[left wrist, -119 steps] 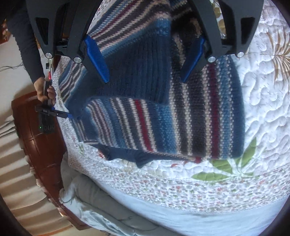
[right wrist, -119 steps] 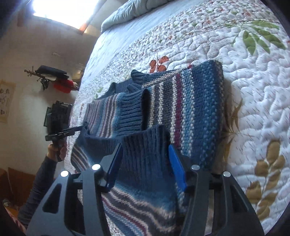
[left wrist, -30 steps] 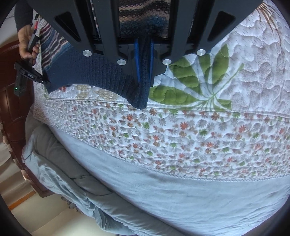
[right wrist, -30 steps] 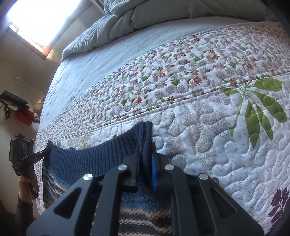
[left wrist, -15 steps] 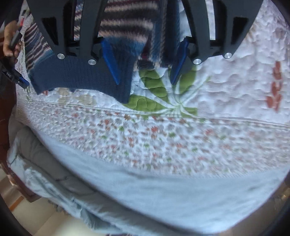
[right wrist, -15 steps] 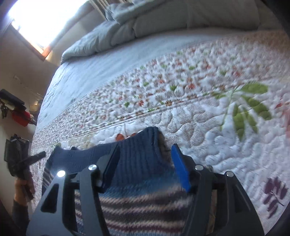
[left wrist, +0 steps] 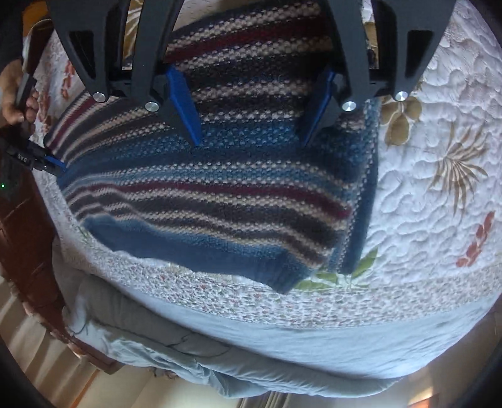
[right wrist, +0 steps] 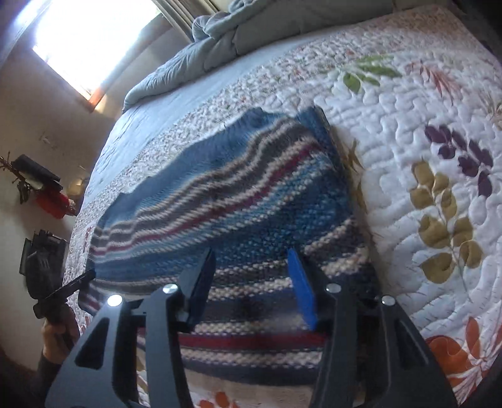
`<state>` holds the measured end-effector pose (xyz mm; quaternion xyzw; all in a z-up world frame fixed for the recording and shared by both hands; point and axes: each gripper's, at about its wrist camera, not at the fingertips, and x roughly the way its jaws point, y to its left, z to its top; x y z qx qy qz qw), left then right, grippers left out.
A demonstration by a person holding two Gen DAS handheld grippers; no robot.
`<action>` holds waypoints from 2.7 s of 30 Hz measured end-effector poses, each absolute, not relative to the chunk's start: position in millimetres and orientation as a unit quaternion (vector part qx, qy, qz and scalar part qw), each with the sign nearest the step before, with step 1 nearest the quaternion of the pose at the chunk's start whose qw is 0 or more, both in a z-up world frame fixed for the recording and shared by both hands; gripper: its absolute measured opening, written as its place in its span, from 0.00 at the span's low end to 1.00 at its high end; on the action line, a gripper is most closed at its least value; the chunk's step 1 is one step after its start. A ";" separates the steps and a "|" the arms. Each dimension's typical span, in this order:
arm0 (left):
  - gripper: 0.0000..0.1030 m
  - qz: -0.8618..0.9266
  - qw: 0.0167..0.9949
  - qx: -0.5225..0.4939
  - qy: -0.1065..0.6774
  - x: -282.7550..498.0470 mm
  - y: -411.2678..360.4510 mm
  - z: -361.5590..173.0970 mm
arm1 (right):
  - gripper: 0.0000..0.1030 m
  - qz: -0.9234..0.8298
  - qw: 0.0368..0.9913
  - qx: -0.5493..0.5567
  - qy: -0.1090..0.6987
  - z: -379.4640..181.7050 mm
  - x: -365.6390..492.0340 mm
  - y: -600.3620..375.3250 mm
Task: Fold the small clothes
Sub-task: 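Fold the held edge over the sweater with both grippers and open them, then move both open grippers over the folded sweater to its side edge, then grasp the sweater side edge with the left gripper while the right gripper grasps it too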
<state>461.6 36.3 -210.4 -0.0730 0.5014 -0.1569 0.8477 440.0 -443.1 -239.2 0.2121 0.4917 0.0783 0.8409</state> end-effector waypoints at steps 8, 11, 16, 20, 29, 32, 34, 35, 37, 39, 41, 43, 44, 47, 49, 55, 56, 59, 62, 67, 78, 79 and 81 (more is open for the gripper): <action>0.71 -0.111 0.901 0.024 0.419 408.9 -0.9 -150.4 | 0.53 0.063 0.881 0.143 0.447 -192.9 415.7 -428.1; 0.72 -0.121 0.906 0.044 0.404 395.1 -11.7 -141.1 | 0.53 0.028 0.872 0.131 0.472 -211.8 410.1 -435.8; 0.72 -0.133 0.907 0.079 0.392 381.9 -21.6 -140.6 | 0.49 -0.014 0.875 0.105 0.472 -219.7 405.0 -429.8; 0.73 -0.144 0.904 0.077 0.394 375.1 -23.5 -147.9 | 0.52 0.032 0.903 0.084 0.420 -192.8 388.1 -377.9; 0.74 -0.151 0.889 0.084 0.425 373.7 -39.1 -177.0 | 0.52 0.088 0.859 0.061 0.501 -247.2 391.1 -322.7; 0.74 -0.156 0.871 0.068 0.461 381.9 -35.5 -193.8 | 0.54 0.103 0.861 0.061 0.495 -236.5 387.1 -325.6; 0.74 -0.168 0.862 0.041 0.476 384.0 -25.7 -194.3 | 0.57 0.105 0.870 0.073 0.476 -222.2 382.0 -333.1; 0.74 -0.175 0.863 0.031 0.474 384.7 -19.0 -189.7 | 0.58 0.096 0.875 0.071 0.469 -217.0 376.9 -336.6; 0.77 -0.183 0.863 -0.005 0.470 391.6 3.8 -177.2 | 0.59 0.066 0.882 0.071 0.461 -211.8 378.7 -355.6; 0.80 -0.194 0.858 -0.062 0.471 407.8 35.1 -165.6 | 0.60 0.030 0.878 0.084 0.470 -217.3 382.7 -376.7; 0.82 -0.197 0.854 -0.111 0.469 427.9 65.5 -156.0 | 0.60 0.012 0.867 0.083 0.492 -232.6 388.9 -389.3; 0.82 -0.196 0.843 -0.150 0.478 452.4 95.1 -151.8 | 0.61 0.012 0.858 0.059 0.510 -243.0 392.6 -384.8; 0.82 -0.201 0.832 -0.167 0.489 465.4 104.8 -152.2 | 0.61 0.007 0.864 0.042 0.502 -236.0 389.9 -377.4; 0.82 -0.228 0.797 -0.189 0.526 505.6 124.2 -159.0 | 0.64 0.029 0.886 -0.005 0.463 -207.1 374.8 -338.6; 0.83 -0.240 0.783 -0.177 0.546 528.2 127.0 -164.5 | 0.70 0.070 0.896 -0.059 0.434 -192.9 358.7 -293.3; 0.83 -0.252 0.742 -0.168 0.598 569.2 117.6 -186.3 | 0.71 0.165 0.887 -0.255 0.347 -200.5 315.8 -140.7; 0.83 -0.255 0.738 -0.172 0.600 573.5 116.7 -187.9 | 0.70 0.174 0.883 -0.280 0.335 -206.2 310.8 -119.6; 0.88 -0.254 0.730 -0.175 0.610 586.6 114.6 -197.6 | 0.64 0.195 0.861 -0.361 0.300 -222.3 294.6 -62.8; 0.88 -0.232 0.727 -0.163 0.625 596.1 120.6 -212.1 | 0.64 0.204 0.835 -0.436 0.266 -237.8 288.1 -15.5; 0.88 -0.226 0.717 -0.196 0.630 604.9 143.4 -225.9 | 0.64 0.189 0.819 -0.486 0.242 -257.2 306.2 21.9; 0.88 -0.288 0.687 -0.198 0.637 622.4 127.6 -237.8 | 0.66 0.131 0.815 -0.499 0.263 -284.1 375.5 52.3; 0.88 -0.295 0.685 -0.199 0.636 624.1 125.0 -236.3 | 0.66 0.127 0.820 -0.491 0.265 -281.3 382.9 52.5; 0.88 -0.298 0.684 -0.198 0.636 629.7 118.0 -236.4 | 0.70 0.113 0.824 -0.486 0.269 -280.3 394.5 53.0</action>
